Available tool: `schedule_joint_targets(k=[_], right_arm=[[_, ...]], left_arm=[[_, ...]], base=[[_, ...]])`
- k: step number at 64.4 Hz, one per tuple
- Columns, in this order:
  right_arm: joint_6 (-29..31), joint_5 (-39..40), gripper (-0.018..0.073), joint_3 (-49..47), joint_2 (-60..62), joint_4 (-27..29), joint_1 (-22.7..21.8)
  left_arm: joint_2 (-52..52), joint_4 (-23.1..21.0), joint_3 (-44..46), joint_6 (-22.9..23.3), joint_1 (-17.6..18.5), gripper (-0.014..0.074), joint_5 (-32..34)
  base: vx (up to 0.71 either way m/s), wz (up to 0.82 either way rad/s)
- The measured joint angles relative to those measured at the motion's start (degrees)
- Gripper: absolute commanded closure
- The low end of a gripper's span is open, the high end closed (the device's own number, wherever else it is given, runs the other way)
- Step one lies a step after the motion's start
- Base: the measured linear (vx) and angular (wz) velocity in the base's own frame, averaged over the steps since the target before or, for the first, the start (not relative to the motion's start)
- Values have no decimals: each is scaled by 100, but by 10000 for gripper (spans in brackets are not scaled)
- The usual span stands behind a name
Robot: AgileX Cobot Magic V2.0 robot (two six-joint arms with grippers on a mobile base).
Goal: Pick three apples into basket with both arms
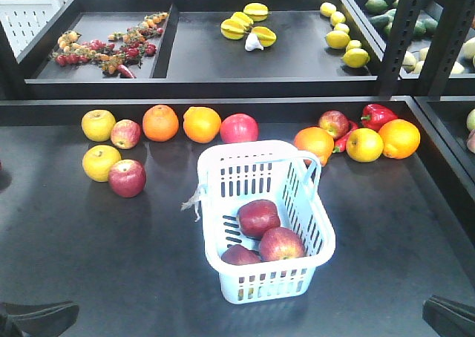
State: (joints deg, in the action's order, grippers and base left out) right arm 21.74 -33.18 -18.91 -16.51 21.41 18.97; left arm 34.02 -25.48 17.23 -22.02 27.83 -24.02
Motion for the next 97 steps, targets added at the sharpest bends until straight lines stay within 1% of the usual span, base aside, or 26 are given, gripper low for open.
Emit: schedule_joint_targets(k=[4,7,11,13,16,20,25,30,34,39,44,48,53,65,71,76,82,86,97], right_arm=[[0,0,563,0,0,0,0],[0,0,563,0,0,0,0],[0,0,563,0,0,0,0],[0,0,563,0,0,0,0],[0,0,563,0,0,0,0],[0,0,563,0,0,0,0],[0,0,563,0,0,0,0],[0,-5,563,0,2,0,0],[0,-5,563,0,7,0,0],[0,-5,563,0,7,0,0],[0,-5,563,0,7,0,0],[0,-5,563,0,7,0,0],[0,-5,563,0,7,0,0],[0,-5,563,0,7,0,0],[0,-5,563,0,9,-1,0],[0,-11,563,6,9,-13,0],[0,-11,563,6,9,-13,0],[0,-11,563,6,9,-13,0],[-6,-11,563,6,9,-13,0]], left_arm=[[-13,0,-110,210,0,603,94],[-24,64,-266,488,0,603,227],[-24,276,-598,1044,0,603,544],[-24,425,-753,1300,0,603,695],[-24,659,-1076,1823,0,603,1025],[-31,998,-1469,2406,0,603,1479],[-90,1300,-1785,2863,0,603,1899],[-256,1549,-1856,3086,0,603,2218],[-456,1871,-1856,3084,0,603,2269],[-839,2288,-1856,2914,0,603,2281],[-1277,2480,-1856,2698,-70,603,2275],[-1624,2548,-1856,2603,-256,603,2239],[-2079,2548,-1856,2531,-645,603,2120],[-3227,2615,-1856,2466,-1826,603,1906],[-3445,2626,-1856,2455,-2329,603,1926],[-3473,2662,-1856,2455,-2618,603,1934],[-3473,2890,-1856,2455,-2809,603,1939],[-3473,3087,-1856,2461,-2867,603,1958],[-3473,3205,-1856,2477,-2873,603,1945]], base=[[0,0],[0,0],[0,0],[0,0],[0,0],[0,0],[0,0],[0,0],[0,0],[0,0],[0,0],[0,0],[0,0],[0,0],[0,0],[0,0],[0,0],[0,0],[0,0]])
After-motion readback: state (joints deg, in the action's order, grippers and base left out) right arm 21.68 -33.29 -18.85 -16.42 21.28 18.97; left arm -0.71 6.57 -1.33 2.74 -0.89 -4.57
